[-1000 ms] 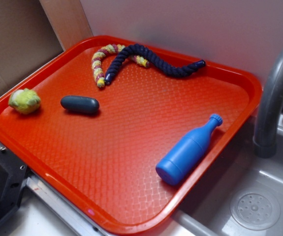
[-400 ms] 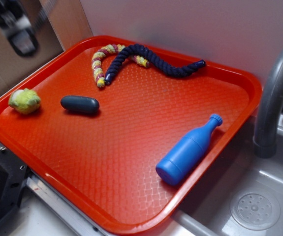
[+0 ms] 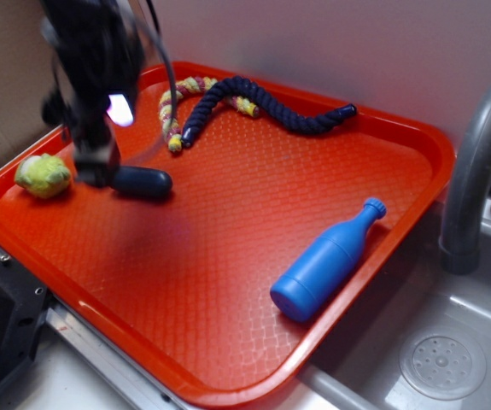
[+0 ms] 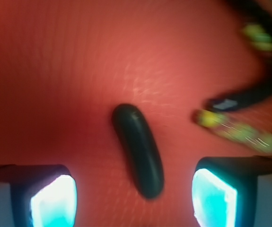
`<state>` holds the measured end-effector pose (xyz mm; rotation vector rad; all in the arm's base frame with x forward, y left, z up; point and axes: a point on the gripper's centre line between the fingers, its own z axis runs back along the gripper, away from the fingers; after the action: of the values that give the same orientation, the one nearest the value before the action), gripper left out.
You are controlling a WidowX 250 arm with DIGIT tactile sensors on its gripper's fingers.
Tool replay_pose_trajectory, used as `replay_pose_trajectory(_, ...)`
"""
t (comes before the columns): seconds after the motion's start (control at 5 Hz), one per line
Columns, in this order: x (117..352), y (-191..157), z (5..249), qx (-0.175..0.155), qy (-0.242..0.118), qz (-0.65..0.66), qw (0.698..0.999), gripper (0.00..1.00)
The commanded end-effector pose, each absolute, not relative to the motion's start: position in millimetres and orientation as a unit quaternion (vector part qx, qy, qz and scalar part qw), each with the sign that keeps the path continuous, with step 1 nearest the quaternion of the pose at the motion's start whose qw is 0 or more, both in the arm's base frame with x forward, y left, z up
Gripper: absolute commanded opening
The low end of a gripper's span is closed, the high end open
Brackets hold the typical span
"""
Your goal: Grab the plastic pickle.
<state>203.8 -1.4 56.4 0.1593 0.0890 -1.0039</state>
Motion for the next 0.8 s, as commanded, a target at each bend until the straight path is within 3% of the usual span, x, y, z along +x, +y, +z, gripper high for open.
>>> replay_pose_trajectory(0.0,209,-19,8,0.069,0.091,-0.541,0.833,1.0)
replay_pose_trajectory(0.2,210,-19,6,0.066,0.093,-0.53,0.84,0.0)
replay_pose_trajectory(0.4,208,-14,17,0.057,0.068,-0.525,0.847,0.0)
replay_pose_trajectory(0.6,202,-4,59,0.062,0.016,-0.488,0.871,0.0)
